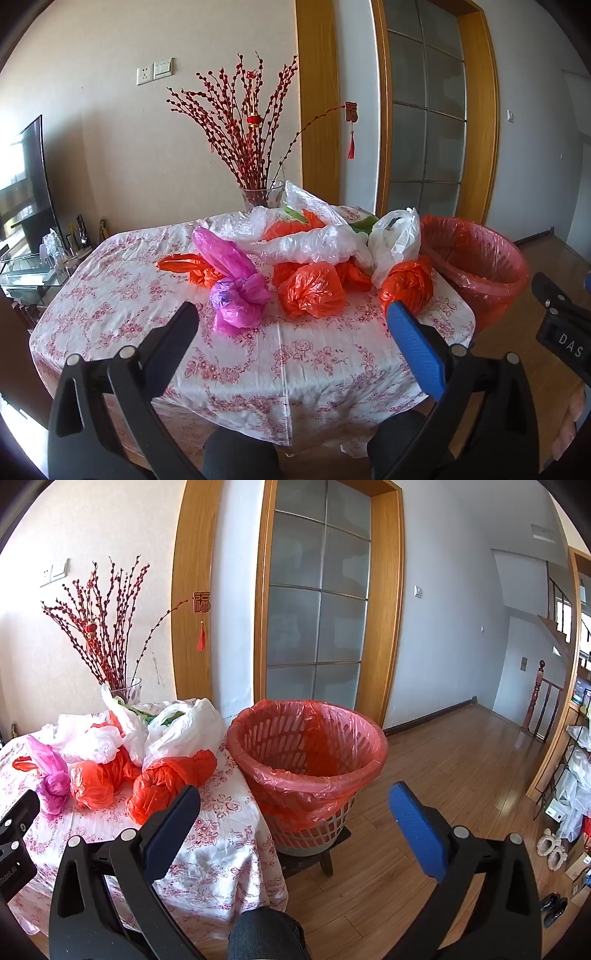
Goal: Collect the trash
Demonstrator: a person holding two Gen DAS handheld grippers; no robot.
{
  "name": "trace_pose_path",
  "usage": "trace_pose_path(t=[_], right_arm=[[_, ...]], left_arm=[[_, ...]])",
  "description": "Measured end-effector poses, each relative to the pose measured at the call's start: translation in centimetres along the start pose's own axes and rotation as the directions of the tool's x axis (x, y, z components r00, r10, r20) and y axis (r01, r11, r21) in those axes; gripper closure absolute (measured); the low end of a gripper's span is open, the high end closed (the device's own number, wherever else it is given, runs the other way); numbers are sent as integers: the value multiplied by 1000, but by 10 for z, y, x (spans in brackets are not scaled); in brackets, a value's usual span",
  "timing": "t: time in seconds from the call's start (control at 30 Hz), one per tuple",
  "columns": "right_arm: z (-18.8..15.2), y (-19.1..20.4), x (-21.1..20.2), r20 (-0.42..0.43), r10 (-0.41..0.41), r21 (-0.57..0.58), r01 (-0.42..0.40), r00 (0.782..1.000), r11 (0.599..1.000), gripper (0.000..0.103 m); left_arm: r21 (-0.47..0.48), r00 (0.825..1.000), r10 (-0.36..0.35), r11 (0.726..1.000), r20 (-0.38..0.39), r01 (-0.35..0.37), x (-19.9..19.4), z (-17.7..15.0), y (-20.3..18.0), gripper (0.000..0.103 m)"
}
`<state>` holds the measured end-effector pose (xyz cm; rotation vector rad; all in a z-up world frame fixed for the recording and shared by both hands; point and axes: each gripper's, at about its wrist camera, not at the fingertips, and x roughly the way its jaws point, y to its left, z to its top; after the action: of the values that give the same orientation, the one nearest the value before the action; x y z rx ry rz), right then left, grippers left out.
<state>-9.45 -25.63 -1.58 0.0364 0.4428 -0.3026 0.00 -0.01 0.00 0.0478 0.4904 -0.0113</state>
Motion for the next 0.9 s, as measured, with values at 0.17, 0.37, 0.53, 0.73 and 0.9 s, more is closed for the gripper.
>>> trace_pose_path(t=[0.17, 0.37, 0.53, 0.73, 0.9], right_arm=[[0, 0, 0, -1, 1, 2, -1, 1000, 1000, 2], [0, 0, 0, -1, 1, 3, -1, 1000, 1000, 2], [0, 1, 0, -1, 1, 2, -1, 1000, 1000, 2], [0, 0, -1, -1, 1, 1, -1, 1000, 1000, 2], [0, 0, -1, -1, 1, 2, -1, 1000, 1000, 2]], left_arm=[[1, 1000, 1, 1000, -1, -1, 0, 0, 0, 4], [-1, 1000, 0, 1000, -2, 0, 0, 0, 0, 4], [-2, 1000, -1, 1000, -4, 1, 0, 0, 0, 4], [-3, 1000, -1, 1000, -5, 1, 0, 0, 0, 4], [-4, 1000, -2, 1000, -6, 2, 0, 0, 0, 4]])
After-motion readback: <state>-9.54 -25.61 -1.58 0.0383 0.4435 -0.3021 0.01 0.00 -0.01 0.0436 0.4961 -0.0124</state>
